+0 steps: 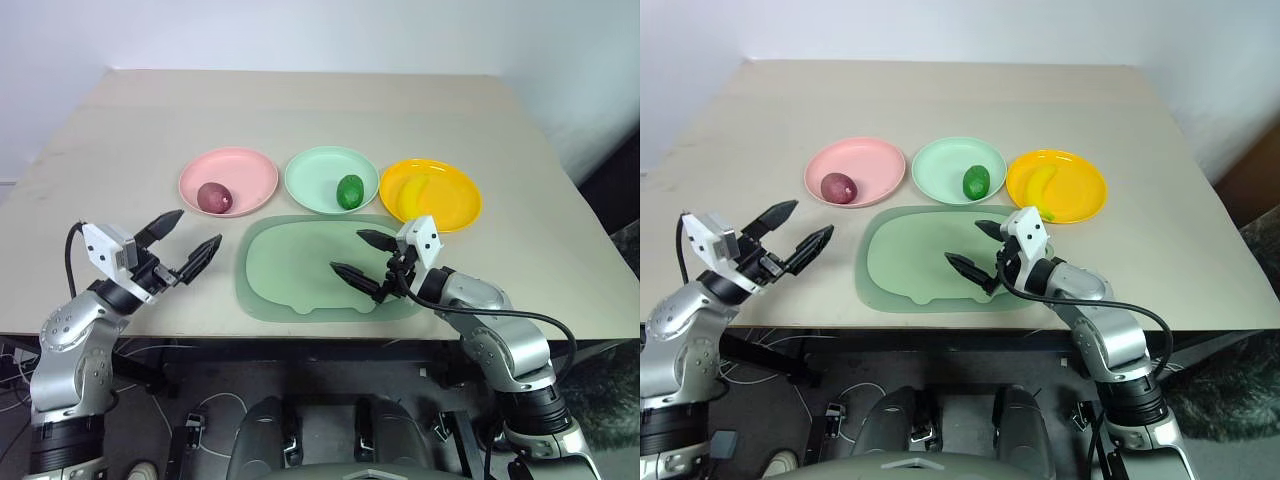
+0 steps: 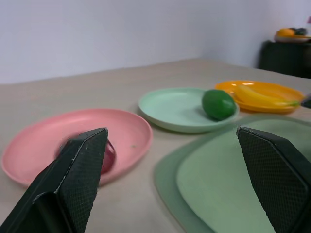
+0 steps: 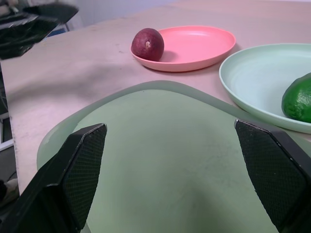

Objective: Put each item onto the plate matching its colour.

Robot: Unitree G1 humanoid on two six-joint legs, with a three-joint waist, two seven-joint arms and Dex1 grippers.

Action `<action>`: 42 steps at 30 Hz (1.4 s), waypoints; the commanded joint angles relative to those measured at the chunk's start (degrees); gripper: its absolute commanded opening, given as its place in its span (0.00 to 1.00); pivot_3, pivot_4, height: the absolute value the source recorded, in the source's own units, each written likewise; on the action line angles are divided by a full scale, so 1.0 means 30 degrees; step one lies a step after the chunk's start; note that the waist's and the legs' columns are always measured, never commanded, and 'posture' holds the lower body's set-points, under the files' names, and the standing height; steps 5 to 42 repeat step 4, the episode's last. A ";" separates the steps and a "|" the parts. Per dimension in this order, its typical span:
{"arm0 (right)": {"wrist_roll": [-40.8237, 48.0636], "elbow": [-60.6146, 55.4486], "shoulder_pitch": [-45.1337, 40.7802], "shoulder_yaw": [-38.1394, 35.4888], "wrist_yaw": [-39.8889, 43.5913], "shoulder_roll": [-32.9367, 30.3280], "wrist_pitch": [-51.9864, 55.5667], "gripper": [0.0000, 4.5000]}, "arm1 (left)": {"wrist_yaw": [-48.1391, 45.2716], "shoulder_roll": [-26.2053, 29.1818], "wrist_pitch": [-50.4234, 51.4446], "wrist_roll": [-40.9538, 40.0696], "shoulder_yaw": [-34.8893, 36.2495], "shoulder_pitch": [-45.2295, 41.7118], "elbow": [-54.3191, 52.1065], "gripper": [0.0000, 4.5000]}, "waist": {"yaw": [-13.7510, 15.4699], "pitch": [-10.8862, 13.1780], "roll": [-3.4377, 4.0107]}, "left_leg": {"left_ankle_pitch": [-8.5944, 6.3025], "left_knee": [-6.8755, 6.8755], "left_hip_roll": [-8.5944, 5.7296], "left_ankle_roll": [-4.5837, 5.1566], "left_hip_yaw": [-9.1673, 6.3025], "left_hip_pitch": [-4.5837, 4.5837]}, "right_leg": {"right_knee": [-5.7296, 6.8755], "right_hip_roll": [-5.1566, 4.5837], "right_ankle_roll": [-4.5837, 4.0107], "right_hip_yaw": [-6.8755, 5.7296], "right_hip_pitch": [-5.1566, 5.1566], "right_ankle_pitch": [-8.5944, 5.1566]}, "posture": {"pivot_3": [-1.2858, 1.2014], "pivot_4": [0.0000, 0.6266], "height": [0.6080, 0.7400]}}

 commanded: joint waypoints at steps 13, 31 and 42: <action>0.0229 0.0864 -0.0618 -0.0748 0.0957 -0.0583 -0.0749 1.00 | 0.0248 -0.0736 -0.0957 0.0077 -0.0280 0.1074 -0.1745 0.99 | 0.0007 0.0000 0.0000 | -0.0001 -0.0005 -0.0002 0.0002 0.0003 0.0000 | -0.0007 -0.0002 -0.0002 0.0002 0.0001 0.0000 | 0.52 0.24 0.66; 0.0229 0.0864 -0.0618 -0.0748 0.0957 -0.0583 -0.0749 1.00 | 0.0248 -0.0736 -0.0957 0.0077 -0.0280 0.1074 -0.1745 0.99 | 0.0007 0.0000 0.0000 | -0.0001 -0.0005 -0.0002 0.0002 0.0003 0.0000 | -0.0007 -0.0002 -0.0002 0.0002 0.0001 0.0000 | 0.52 0.24 0.66; 0.0229 0.0864 -0.0618 -0.0748 0.0957 -0.0583 -0.0749 1.00 | 0.0248 -0.0736 -0.0957 0.0077 -0.0280 0.1074 -0.1745 0.99 | 0.0007 0.0000 0.0000 | -0.0001 -0.0005 -0.0002 0.0002 0.0003 0.0000 | -0.0007 -0.0002 -0.0002 0.0002 0.0001 0.0000 | 0.52 0.24 0.66</action>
